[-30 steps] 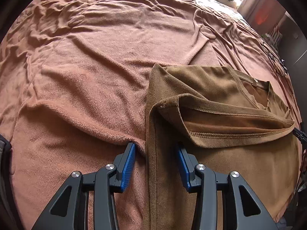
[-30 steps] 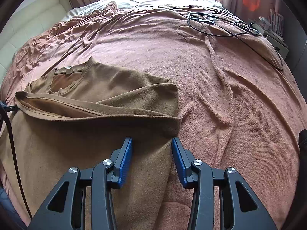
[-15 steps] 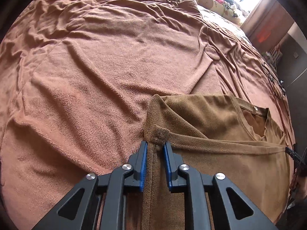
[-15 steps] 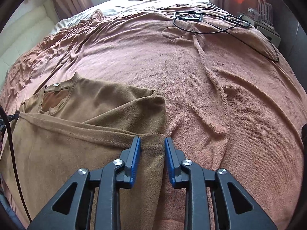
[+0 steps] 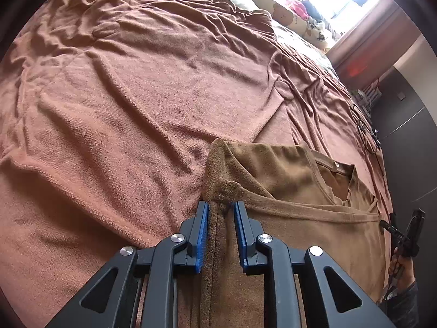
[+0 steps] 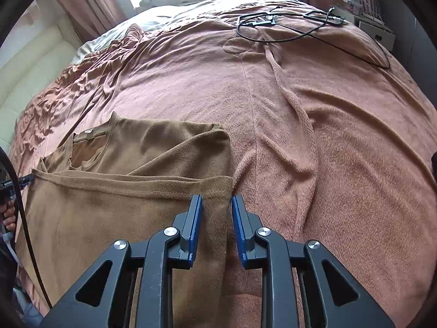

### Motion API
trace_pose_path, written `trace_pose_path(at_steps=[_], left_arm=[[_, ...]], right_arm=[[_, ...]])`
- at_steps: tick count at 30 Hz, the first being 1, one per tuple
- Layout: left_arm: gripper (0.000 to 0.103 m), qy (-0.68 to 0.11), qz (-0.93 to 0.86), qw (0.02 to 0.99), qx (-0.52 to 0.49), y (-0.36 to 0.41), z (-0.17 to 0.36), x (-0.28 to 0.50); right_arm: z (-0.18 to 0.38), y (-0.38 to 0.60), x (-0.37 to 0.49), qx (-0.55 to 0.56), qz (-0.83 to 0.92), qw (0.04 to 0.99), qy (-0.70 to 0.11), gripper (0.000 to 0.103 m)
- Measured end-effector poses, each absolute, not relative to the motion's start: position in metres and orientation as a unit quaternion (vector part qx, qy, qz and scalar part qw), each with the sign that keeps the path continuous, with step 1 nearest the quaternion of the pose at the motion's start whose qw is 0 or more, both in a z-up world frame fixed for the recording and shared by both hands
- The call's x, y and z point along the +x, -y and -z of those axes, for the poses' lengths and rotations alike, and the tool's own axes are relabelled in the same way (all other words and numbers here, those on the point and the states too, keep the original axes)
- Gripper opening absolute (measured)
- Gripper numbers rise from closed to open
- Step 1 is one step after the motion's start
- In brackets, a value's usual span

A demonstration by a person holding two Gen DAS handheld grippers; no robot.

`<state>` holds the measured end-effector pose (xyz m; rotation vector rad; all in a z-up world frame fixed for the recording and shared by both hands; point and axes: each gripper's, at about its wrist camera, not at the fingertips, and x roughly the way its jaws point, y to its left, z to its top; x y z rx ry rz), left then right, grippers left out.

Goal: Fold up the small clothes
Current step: 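Close both grippers on the folded edge of the shirt, then lift the folded edge and fold it over with both grippers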

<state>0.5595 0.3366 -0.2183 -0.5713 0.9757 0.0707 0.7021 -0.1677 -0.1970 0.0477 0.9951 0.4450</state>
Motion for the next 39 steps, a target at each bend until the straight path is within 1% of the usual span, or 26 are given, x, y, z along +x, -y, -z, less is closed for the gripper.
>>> trace_pose_path(at_steps=[1,2,4,14,15,16,18,19,20,21,23,25,29,34,39], left_arm=[[0.021,-0.463,-0.033,0.844,-0.269,-0.337,0.218,0.560],[0.022,-0.465,-0.033,0.844,-0.265,-0.336,0.219,0.560],[0.023,-0.471,-0.036,0.847,-0.246,-0.334,0.219,0.560],[0.023,-0.464,-0.051,0.869,-0.166,-0.321,0.214,0.565],[0.022,-0.465,-0.053,0.869,-0.160,-0.320,0.214,0.566],[0.020,-0.464,-0.056,0.870,-0.155,-0.319,0.213,0.567],[0.013,-0.465,-0.061,0.871,-0.147,-0.318,0.212,0.568],[0.012,-0.464,-0.062,0.872,-0.145,-0.318,0.212,0.568],[0.010,-0.462,-0.064,0.873,-0.143,-0.318,0.211,0.567],[0.010,-0.459,-0.066,0.874,-0.144,-0.318,0.210,0.566],[0.009,-0.455,-0.072,0.876,-0.142,-0.318,0.208,0.564],[0.009,-0.451,-0.074,0.878,-0.141,-0.318,0.206,0.562],[0.009,-0.441,-0.077,0.883,-0.144,-0.318,0.200,0.555],[0.008,-0.427,-0.077,0.890,-0.143,-0.317,0.187,0.549],[0.008,-0.407,-0.075,0.900,-0.139,-0.315,0.160,0.545]], right_arm=[[0.198,0.170,0.702,0.029,-0.213,0.853,-0.476,0.032],[0.198,0.172,0.702,0.031,-0.212,0.852,-0.477,0.044],[0.197,0.176,0.700,0.034,-0.209,0.856,-0.471,0.053],[0.202,0.171,0.689,0.006,-0.221,0.858,-0.464,0.053],[0.202,0.171,0.689,0.005,-0.221,0.858,-0.463,0.052],[0.202,0.169,0.690,0.006,-0.223,0.859,-0.462,0.048],[0.201,0.167,0.693,0.006,-0.224,0.859,-0.460,0.046],[0.201,0.165,0.695,0.005,-0.225,0.859,-0.459,0.043],[0.201,0.164,0.697,0.003,-0.225,0.860,-0.458,0.037],[0.201,0.162,0.699,0.000,-0.224,0.861,-0.457,0.033],[0.200,0.159,0.702,-0.004,-0.218,0.863,-0.456,0.016],[0.198,0.157,0.702,-0.011,-0.205,0.869,-0.451,0.007],[0.190,0.157,0.692,-0.019,-0.196,0.878,-0.437,0.003],[0.173,0.159,0.675,-0.032,-0.192,0.892,-0.408,0.002],[0.148,0.161,0.660,-0.032,-0.192,0.904,-0.380,0.002]])
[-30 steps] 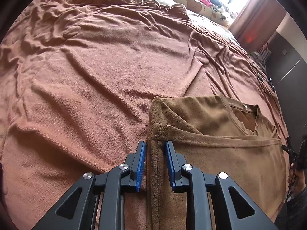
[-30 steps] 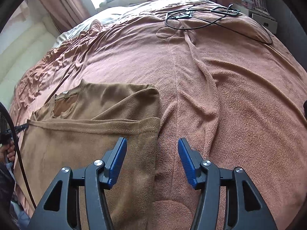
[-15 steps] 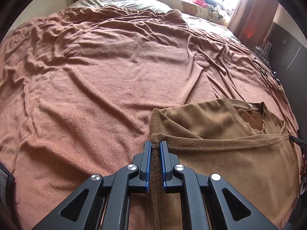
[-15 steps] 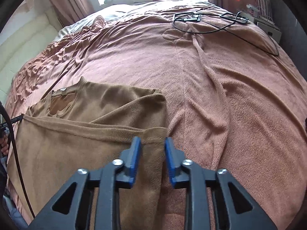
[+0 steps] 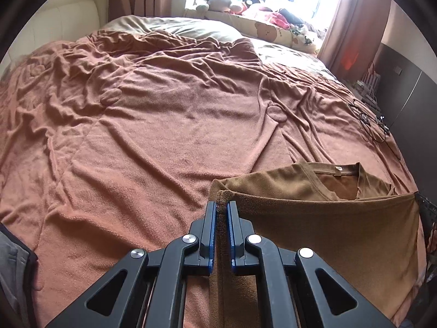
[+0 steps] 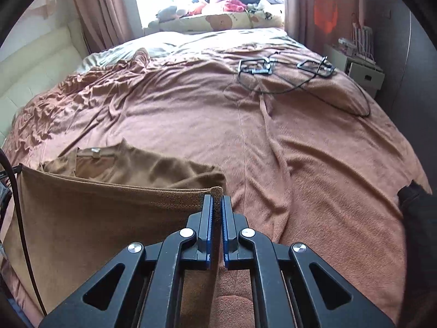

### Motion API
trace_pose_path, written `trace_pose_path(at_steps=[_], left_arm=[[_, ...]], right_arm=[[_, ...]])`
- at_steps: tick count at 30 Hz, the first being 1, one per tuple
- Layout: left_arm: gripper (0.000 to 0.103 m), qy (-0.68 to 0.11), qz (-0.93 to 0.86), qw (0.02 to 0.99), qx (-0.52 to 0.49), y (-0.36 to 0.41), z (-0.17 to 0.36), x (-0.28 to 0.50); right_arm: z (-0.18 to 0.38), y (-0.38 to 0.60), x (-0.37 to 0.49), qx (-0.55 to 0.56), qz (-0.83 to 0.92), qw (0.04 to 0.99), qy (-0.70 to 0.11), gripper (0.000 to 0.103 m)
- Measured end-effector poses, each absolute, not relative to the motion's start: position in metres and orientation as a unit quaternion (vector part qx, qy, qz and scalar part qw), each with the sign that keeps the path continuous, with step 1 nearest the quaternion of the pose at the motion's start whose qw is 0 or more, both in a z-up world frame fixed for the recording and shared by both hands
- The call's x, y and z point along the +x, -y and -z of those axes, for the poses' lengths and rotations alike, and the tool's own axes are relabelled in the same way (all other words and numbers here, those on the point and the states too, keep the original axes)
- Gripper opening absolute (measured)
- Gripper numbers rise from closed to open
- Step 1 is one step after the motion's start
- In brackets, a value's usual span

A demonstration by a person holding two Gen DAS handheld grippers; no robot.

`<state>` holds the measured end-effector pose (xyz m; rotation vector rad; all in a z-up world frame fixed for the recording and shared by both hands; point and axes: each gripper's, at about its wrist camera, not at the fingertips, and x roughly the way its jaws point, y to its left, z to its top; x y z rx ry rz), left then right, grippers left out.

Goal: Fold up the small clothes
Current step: 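Lift the folded edge and fold it over with both grippers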

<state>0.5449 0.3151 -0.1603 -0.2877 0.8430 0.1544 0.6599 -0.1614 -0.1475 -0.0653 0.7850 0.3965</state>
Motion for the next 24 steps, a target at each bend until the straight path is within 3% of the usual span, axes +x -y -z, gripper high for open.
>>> trace_pose_path(at_steps=[11,24], left_arm=[[0.008,-0.380,-0.089,0.913,-0.118,-0.315,0.111,0.564],[0.008,-0.418,-0.120,0.892,-0.125,-0.338,0.148,0.622]], right_arm=[[0.100,0.157,0.658,-0.033,-0.193,0.920,-0.340,0.002],[0.123,0.121,0.737,-0.058,-0.190,0.906,-0.373,0.002]])
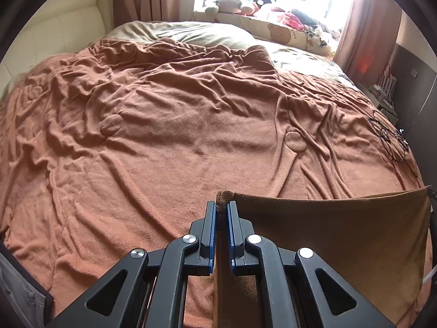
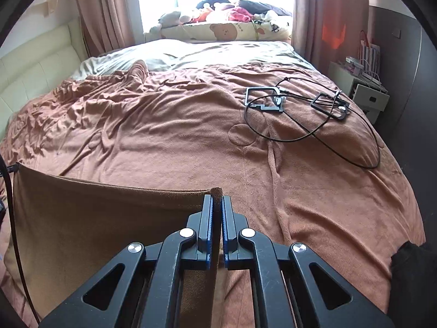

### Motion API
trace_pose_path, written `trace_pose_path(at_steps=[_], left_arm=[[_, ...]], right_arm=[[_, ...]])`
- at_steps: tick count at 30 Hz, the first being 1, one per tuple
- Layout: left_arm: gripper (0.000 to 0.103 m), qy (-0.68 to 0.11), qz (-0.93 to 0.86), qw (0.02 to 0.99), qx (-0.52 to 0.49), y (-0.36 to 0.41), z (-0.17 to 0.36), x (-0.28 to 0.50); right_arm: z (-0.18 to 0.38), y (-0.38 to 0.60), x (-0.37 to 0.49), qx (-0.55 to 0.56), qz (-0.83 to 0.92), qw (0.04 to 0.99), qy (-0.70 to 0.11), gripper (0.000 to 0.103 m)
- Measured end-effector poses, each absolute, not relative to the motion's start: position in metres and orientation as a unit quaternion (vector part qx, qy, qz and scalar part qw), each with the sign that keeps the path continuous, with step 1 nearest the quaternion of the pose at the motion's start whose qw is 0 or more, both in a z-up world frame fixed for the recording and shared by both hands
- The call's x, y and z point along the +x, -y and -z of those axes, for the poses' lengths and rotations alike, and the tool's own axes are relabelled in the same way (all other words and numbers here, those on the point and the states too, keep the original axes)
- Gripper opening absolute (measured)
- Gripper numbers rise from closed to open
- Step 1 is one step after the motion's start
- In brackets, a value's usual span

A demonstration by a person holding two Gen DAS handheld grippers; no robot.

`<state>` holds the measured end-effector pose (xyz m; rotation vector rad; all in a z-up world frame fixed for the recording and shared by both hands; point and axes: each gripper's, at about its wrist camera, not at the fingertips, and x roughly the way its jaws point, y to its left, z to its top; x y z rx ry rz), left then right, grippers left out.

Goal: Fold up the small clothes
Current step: 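Lift the folded edge and fold it over with both grippers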

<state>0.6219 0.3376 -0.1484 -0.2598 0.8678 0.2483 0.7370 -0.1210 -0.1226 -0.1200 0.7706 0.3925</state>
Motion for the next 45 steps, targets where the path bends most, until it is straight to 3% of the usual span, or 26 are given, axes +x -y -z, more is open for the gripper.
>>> trace_pose_path(at_steps=[13,25,35,45], left_arm=[[0.008,-0.486,-0.127,0.857,-0.111,-0.346,0.221,0.657],[0.007,-0.465,-0.136,0.869,-0.103,-0.347,0.208,0.662],[0.007,-0.496,-0.145,0.853,-0.079,-0.345,0.239,0.682],[0.012,-0.515,-0.151,0.840,-0.085,-0.346,0.225,0.680]], right_arm=[[0.183,0.090,0.797,-0.085,-0.168,0.881,-0.434,0.002],[0.182,0.085,0.794,-0.088,-0.154,0.894,-0.412,0.002],[0.216,0.075,0.825,-0.095,-0.141,0.877,-0.450,0.002],[0.210,0.080,0.832,-0.058,-0.149,0.864,-0.477,0.005]])
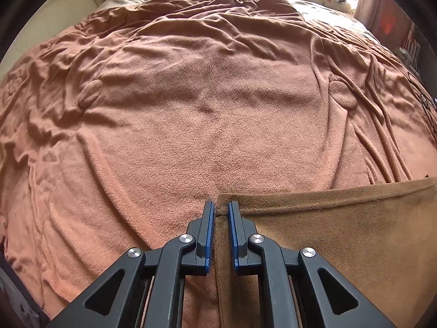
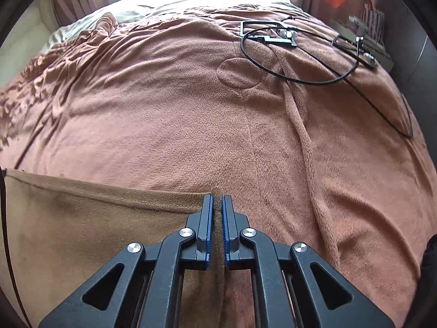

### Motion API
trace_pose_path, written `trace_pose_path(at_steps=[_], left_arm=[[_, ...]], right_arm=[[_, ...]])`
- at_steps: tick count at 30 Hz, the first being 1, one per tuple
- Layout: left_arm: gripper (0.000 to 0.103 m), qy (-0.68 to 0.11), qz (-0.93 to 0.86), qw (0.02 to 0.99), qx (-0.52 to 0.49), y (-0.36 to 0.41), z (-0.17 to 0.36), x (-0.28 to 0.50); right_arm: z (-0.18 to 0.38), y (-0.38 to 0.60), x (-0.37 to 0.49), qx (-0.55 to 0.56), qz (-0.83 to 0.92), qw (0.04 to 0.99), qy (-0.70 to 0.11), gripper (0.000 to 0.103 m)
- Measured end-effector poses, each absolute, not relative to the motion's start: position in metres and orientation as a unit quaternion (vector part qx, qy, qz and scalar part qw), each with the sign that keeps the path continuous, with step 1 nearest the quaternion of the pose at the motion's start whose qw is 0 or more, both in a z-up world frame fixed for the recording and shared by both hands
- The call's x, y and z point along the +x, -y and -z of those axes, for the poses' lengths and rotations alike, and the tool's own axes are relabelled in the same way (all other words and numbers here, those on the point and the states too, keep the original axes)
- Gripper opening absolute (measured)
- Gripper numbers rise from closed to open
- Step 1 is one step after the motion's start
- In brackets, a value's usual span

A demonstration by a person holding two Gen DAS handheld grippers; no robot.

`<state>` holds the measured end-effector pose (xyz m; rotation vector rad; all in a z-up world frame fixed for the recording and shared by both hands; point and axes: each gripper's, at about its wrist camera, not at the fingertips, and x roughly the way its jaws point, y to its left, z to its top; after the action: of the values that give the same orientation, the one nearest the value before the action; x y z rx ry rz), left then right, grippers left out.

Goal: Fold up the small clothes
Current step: 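Lift the folded edge and fold it over with both grippers, then open both grippers and release the folded shirt onto the bed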

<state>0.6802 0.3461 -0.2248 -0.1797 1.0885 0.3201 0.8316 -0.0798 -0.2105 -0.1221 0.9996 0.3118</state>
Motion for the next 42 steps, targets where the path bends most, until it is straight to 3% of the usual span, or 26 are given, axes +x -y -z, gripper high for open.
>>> trace_pose_path(at_steps=[3,5,7,10,27,42], left_arm=[[0.016,-0.515,-0.153,0.839,-0.087,-0.344,0.214,0.670],[0.029,-0.511,-0.152,0.841,-0.090,-0.344,0.204,0.660],[0.046,-0.500,-0.151,0.848,-0.092,-0.343,0.193,0.649],[0.051,-0.490,-0.147,0.854,-0.097,-0.339,0.179,0.630],[0.051,-0.468,-0.133,0.866,-0.117,-0.314,0.146,0.534],[0.051,-0.483,-0.125,0.856,-0.133,-0.285,0.179,0.452]], right_arm=[[0.199,0.089,0.821,-0.048,-0.151,0.865,-0.476,0.018],[0.189,0.094,0.810,-0.046,-0.153,0.869,-0.468,0.050],[0.179,0.101,0.800,-0.042,-0.154,0.875,-0.457,0.061],[0.163,0.109,0.779,-0.035,-0.167,0.878,-0.447,0.061],[0.137,0.155,0.675,-0.037,-0.179,0.877,-0.444,0.061],[0.154,0.167,0.596,-0.077,-0.190,0.862,-0.464,0.061]])
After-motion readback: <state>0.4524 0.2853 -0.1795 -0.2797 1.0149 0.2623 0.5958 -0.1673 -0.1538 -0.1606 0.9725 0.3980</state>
